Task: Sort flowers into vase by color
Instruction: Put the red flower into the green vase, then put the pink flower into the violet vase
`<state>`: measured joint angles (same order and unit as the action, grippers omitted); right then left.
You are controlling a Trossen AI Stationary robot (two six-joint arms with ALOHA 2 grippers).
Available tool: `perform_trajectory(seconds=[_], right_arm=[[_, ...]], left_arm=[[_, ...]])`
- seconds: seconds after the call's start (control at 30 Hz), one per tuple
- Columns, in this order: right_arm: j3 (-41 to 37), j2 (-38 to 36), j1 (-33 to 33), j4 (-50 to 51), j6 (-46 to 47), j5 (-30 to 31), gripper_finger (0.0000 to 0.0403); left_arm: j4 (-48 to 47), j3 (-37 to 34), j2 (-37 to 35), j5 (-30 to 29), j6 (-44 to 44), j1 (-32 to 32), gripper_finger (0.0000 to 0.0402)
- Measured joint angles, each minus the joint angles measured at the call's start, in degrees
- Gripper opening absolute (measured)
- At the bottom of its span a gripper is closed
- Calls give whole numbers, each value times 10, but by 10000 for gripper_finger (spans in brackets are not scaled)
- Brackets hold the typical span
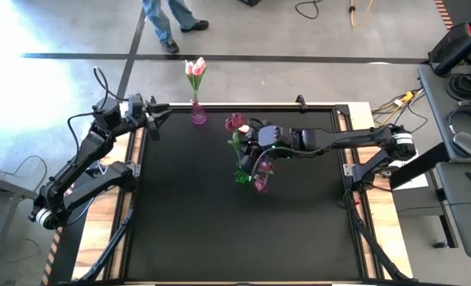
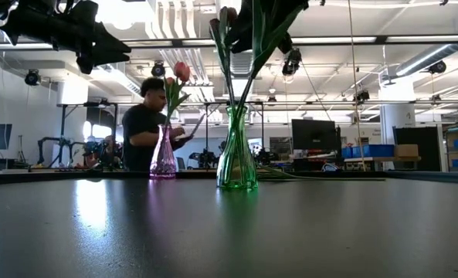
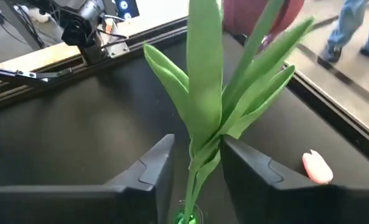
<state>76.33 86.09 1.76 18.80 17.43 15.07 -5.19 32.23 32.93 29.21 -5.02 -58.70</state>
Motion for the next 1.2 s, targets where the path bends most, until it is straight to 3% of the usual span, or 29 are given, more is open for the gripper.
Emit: perform_trajectory(seconds=[0.3, 0.57, 0.77, 0.9, 0.97, 1.2], right_arm=[[108, -5, 0, 166, 48, -19, 149], [170, -54, 15, 307, 12, -31, 101], [148, -63, 120, 404, -72, -82, 50], [112, -50, 231, 367, -141, -231, 33], [90, -34, 279, 348, -163, -285, 33], [58, 51, 340, 340, -246, -301, 81]], left_arm=[[0, 0, 0, 3, 0, 0, 134], [0, 0, 1, 3, -2, 0, 134], [0, 0, 12, 3, -6, 0, 133], [0, 0, 22, 16, -15, 0, 124], [0, 0, 26, 19, -17, 0, 117], [2, 0, 30, 19, -17, 0, 91]])
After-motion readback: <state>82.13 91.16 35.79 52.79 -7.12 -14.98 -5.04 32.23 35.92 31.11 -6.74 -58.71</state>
